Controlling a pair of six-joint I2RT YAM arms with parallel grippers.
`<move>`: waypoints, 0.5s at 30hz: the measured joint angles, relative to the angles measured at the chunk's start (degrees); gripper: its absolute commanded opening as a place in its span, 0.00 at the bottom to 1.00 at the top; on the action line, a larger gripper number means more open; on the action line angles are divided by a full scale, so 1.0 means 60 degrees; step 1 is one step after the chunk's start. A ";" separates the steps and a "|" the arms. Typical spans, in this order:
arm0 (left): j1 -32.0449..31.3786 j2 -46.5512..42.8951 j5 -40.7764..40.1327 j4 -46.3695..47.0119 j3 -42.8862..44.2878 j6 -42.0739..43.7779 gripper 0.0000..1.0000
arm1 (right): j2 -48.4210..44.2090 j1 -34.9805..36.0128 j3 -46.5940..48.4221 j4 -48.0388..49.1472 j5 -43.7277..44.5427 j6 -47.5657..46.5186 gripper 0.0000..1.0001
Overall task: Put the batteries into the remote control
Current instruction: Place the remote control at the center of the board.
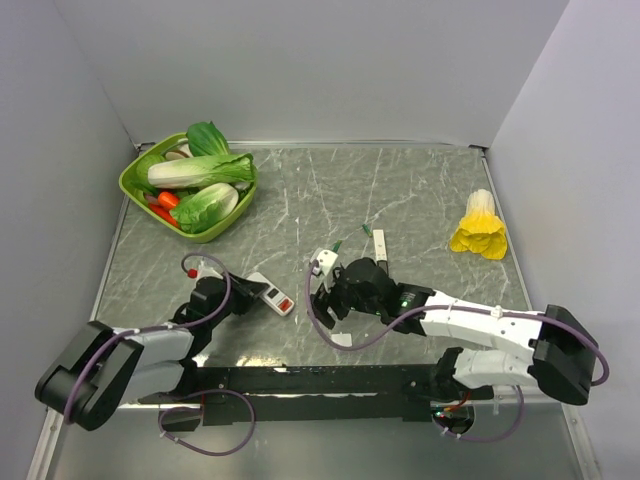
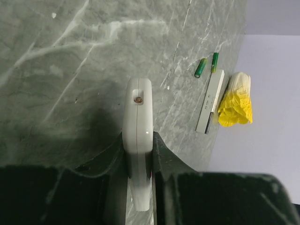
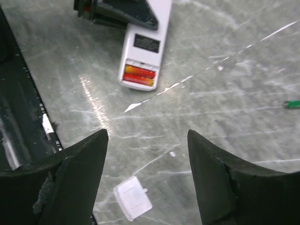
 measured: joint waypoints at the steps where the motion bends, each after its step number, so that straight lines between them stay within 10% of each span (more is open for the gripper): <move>1: -0.0004 0.0127 0.0022 0.0117 0.0015 -0.0011 0.01 | 0.0084 -0.0025 0.0011 -0.0004 -0.0095 0.0262 0.86; 7: -0.0018 0.1016 0.0135 0.0965 0.0062 -0.0317 0.13 | 0.1035 -0.0036 0.0503 -0.0222 -0.0517 0.1300 0.94; 15: -0.0619 0.0641 -0.0219 -0.0047 0.0262 -0.0623 0.74 | 0.2040 -0.0047 0.1231 -0.0590 -0.0714 0.2164 1.00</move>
